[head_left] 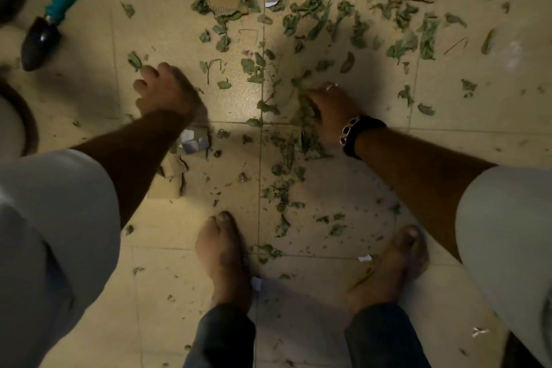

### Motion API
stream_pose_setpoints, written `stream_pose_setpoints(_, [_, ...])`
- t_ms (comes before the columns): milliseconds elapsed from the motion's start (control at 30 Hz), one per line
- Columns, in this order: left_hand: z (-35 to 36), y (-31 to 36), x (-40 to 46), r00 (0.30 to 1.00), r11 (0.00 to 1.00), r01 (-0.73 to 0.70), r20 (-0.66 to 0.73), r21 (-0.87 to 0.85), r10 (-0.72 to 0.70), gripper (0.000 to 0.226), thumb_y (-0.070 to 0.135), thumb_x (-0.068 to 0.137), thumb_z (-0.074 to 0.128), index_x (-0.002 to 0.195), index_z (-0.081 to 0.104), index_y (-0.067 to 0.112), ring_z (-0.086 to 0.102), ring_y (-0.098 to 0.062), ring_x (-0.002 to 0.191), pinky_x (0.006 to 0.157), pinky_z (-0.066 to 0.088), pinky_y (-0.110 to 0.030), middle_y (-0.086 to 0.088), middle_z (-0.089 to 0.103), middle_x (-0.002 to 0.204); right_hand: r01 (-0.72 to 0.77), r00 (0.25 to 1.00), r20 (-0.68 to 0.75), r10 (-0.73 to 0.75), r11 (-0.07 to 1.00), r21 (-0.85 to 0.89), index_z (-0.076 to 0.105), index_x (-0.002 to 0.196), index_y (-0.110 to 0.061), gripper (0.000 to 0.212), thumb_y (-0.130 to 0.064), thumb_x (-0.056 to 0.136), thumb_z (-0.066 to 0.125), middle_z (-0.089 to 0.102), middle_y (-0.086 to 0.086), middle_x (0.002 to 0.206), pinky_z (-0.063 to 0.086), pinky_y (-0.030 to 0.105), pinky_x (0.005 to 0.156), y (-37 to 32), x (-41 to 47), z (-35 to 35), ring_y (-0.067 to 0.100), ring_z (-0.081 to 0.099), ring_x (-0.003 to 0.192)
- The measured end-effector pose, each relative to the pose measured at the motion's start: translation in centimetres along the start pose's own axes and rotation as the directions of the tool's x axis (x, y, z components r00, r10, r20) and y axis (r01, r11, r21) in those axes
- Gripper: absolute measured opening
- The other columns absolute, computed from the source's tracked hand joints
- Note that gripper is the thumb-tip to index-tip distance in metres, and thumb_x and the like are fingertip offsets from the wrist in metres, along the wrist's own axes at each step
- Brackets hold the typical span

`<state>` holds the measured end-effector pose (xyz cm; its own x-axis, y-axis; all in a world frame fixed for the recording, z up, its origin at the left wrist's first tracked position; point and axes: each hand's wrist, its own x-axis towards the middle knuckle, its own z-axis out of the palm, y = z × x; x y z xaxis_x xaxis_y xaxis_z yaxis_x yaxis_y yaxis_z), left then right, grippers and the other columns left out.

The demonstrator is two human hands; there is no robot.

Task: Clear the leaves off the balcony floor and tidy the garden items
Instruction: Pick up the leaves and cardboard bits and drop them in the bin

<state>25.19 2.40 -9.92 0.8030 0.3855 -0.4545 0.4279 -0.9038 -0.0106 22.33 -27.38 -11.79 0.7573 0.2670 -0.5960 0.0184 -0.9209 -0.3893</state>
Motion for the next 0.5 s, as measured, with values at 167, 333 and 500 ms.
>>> stream_pose_setpoints(167, [1.2,0.6,0.4,0.991,0.996,-0.026,0.129,-0.089,0.038,0.081,0.023,0.074,0.081,0.14,0.035,0.013,0.04,-0.038,0.127,0.104,0.043,-0.048,-0.019,0.035,0.142,-0.355,0.838,-0.374,0.397,0.918,0.178,0.047,0.136,-0.016,0.053,-0.011,0.084,0.058,0.044,0.019,0.137,0.04,0.037,0.1,4.9,-3.1,-0.4,0.037,0.043,0.124])
stream_pose_setpoints(333, [3.3,5.0,-3.3,0.92,0.92,-0.332,0.143,-0.207,0.364,0.064,0.011,0.078,0.075,0.133,0.044,0.012,0.047,-0.03,0.119,0.1,0.046,-0.037,-0.015,0.042,0.135,-0.876,0.384,-0.043,0.922,0.378,0.299,0.025,0.144,-0.01,0.085,-0.043,0.078,0.067,0.024,0.018,0.15,0.03,0.041,0.109,13.4,-7.4,-2.8,0.038,0.03,0.134])
stream_pose_setpoints(500, [5.0,9.0,-6.5,0.725,0.766,-0.537,0.271,-0.355,0.634,0.05,0.024,0.089,0.064,0.136,0.049,0.019,0.048,-0.024,0.127,0.108,0.044,-0.04,-0.008,0.049,0.138,-0.706,0.665,-0.128,0.736,0.675,0.214,0.034,0.139,-0.002,0.062,-0.02,0.087,0.061,0.032,0.024,0.143,0.035,0.045,0.107,10.1,-6.0,-0.4,0.042,0.038,0.128])
